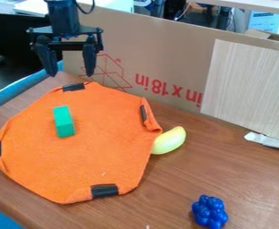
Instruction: Move green item from left to right of the table
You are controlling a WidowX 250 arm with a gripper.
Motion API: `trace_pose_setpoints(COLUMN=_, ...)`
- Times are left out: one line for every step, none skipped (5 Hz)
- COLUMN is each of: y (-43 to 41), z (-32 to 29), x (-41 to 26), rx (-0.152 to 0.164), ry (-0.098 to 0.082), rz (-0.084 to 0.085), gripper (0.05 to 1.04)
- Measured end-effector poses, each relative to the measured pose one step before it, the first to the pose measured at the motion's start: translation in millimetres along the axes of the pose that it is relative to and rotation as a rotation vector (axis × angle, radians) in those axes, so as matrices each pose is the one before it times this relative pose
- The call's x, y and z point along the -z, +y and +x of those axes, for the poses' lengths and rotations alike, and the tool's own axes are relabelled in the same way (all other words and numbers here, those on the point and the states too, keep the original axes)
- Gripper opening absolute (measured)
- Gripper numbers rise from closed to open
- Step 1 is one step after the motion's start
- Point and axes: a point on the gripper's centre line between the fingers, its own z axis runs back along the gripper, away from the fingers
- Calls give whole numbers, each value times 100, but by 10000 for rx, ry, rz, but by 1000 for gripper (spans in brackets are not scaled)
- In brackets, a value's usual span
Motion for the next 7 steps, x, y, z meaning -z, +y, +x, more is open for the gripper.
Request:
trace_pose_setpoints(y=29, z=-168, x=1029, rx=2, ry=315, rz=67, gripper=1001)
trace_pose_setpoints(y=-44, z=-48, x=192, rx=16, ry=60, rz=12, gripper=1001)
trace_pose_setpoints(y=16, z=178, x=-53, rx=-77, ry=-120, rz=-25, gripper=1001)
trace_pose_setpoints(y=2524, z=1291, x=4242, rx=-1109, ry=9, rz=269, gripper=1001)
trace_pose_setpoints(y=1215, z=478, x=1157, rx=-510, ry=-381, rz=283, gripper=1001)
trace_pose_setpoints(y=634, z=-214, x=1092, rx=-308, ry=-310, rz=415, gripper=1001)
trace_pose_setpoints(y=419, z=632, x=230, rx=-333, ry=-404, rz=69, gripper=1001)
